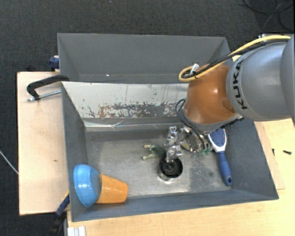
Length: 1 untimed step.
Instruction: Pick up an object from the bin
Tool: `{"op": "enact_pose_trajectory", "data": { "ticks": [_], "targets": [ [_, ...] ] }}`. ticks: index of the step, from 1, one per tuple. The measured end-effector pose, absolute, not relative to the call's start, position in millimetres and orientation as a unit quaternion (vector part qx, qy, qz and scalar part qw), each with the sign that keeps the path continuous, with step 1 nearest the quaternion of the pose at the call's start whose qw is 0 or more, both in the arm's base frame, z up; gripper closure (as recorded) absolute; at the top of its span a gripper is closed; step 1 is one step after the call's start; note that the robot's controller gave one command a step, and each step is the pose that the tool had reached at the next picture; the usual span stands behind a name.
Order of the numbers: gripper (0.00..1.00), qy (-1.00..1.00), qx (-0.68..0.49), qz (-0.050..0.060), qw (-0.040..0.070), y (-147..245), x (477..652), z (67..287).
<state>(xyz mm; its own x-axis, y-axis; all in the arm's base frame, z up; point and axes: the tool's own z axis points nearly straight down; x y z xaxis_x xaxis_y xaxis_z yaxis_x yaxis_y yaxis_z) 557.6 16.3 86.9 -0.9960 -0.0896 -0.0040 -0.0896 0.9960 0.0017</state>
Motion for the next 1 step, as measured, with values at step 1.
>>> {"op": "enact_pose_trajectory", "data": {
  "ticks": [1],
  "targets": [
    [1.0,0.961,-0.277,0.0,0.005,36.6,555.6,209.8]
  ]
}}
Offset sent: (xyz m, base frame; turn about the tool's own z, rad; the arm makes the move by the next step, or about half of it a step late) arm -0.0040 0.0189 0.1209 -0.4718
